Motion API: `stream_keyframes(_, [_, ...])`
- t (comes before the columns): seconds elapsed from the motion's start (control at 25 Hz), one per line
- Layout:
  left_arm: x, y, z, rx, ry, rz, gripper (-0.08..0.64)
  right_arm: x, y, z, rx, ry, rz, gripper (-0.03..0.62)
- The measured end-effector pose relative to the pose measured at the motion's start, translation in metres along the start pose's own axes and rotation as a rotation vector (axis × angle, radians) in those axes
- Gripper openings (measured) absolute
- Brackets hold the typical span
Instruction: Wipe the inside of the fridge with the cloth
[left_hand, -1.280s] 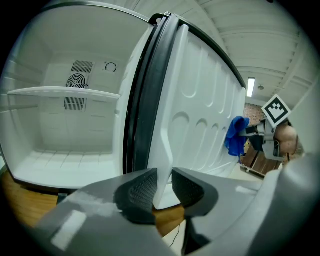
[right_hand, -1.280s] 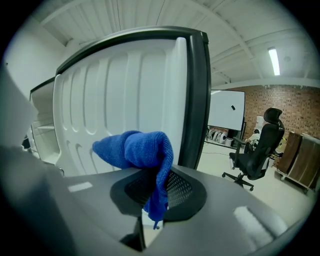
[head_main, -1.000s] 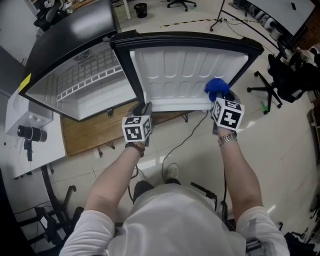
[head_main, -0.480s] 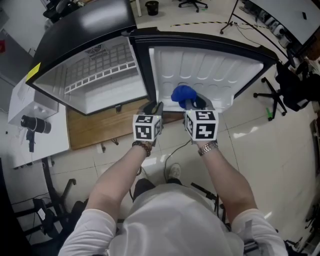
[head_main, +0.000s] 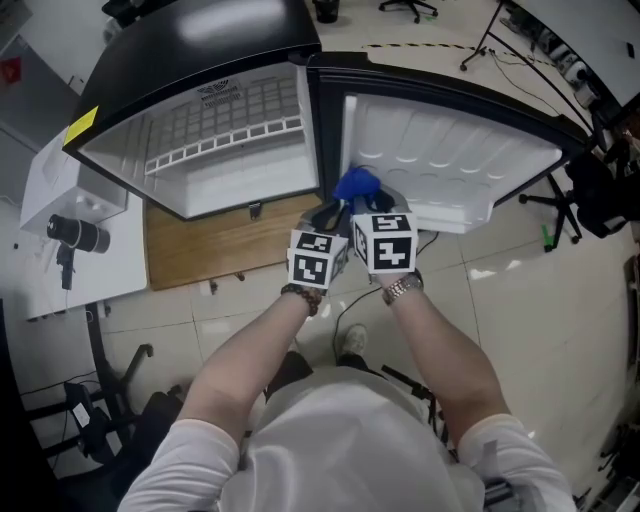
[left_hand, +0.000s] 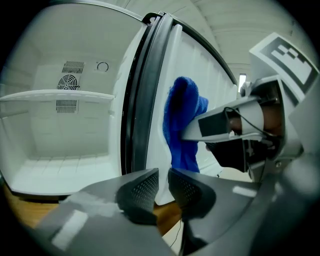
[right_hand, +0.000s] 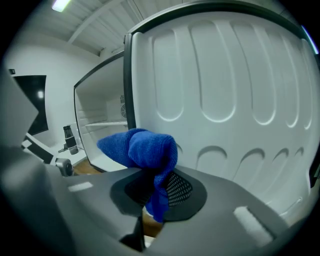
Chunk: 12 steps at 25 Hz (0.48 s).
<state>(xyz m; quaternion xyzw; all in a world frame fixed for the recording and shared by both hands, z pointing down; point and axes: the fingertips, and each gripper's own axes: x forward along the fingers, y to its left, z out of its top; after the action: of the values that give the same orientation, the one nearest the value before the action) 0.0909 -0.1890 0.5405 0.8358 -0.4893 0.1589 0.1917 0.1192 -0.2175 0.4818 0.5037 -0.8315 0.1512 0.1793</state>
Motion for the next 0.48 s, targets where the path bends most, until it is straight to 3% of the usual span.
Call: stream_keyframes(0.48, [0.005, 0.000, 0.001, -0.015, -0.013, -0.009, 0.064, 0.010, -0.020, -0.015, 0.012, 0.030, -0.070, 0.038])
